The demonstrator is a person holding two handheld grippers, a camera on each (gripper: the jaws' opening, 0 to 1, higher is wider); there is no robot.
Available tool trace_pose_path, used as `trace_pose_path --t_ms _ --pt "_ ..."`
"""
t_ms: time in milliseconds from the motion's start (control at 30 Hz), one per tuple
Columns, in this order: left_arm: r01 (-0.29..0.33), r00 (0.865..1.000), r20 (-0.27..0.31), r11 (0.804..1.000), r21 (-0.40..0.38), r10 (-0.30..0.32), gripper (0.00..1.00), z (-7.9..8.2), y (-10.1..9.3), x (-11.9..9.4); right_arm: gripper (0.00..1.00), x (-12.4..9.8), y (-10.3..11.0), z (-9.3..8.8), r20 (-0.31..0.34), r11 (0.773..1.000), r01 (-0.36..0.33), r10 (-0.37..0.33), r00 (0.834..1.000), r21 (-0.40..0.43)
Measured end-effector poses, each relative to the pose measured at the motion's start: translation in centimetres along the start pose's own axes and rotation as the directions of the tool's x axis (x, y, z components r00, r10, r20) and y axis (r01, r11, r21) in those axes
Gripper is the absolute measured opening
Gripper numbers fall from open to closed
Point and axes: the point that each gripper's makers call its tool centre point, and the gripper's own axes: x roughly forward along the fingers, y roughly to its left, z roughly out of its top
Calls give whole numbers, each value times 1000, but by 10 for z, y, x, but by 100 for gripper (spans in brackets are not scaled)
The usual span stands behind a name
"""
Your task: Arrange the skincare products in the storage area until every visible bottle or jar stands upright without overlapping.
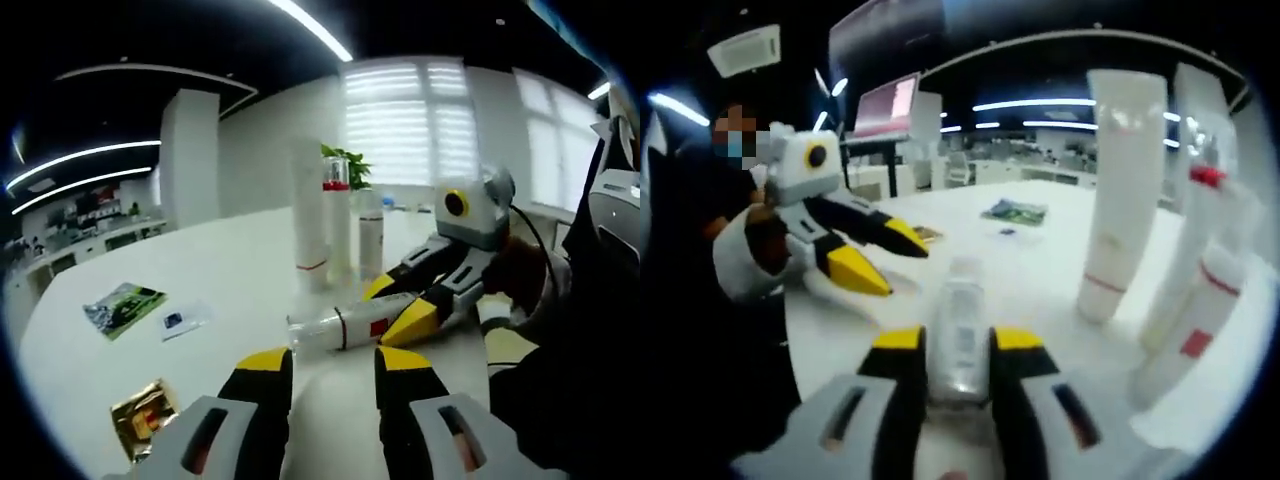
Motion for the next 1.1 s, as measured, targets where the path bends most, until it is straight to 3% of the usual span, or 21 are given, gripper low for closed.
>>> trace_pose_path --t_ms 233,333,467,700,800,1100 --pt "-1 1000 6 1000 -22 1 33 0 1 1 24 -1 0 0 16 999 -21 21 1000 43" --pt "-3 1000 8 999 -40 4 33 -1 3 0 24 -3 3 6 73 988 -56 46 996 143" --pt "-2 1000 14 998 -64 3 32 -1 4 1 24 -6 1 10 109 973 -89 67 992 211" --pt "3 1000 -10 997 -80 -4 32 -7 3 3 24 -7 4 13 121 967 -115 89 989 227" --pt "10 999 -36 995 -98 -13 27 -11 0 4 24 -6 9 12 113 967 -134 111 987 219" --pt "-13 998 -65 997 -74 8 23 -17 1 4 24 -6 21 12 103 964 -178 160 982 196"
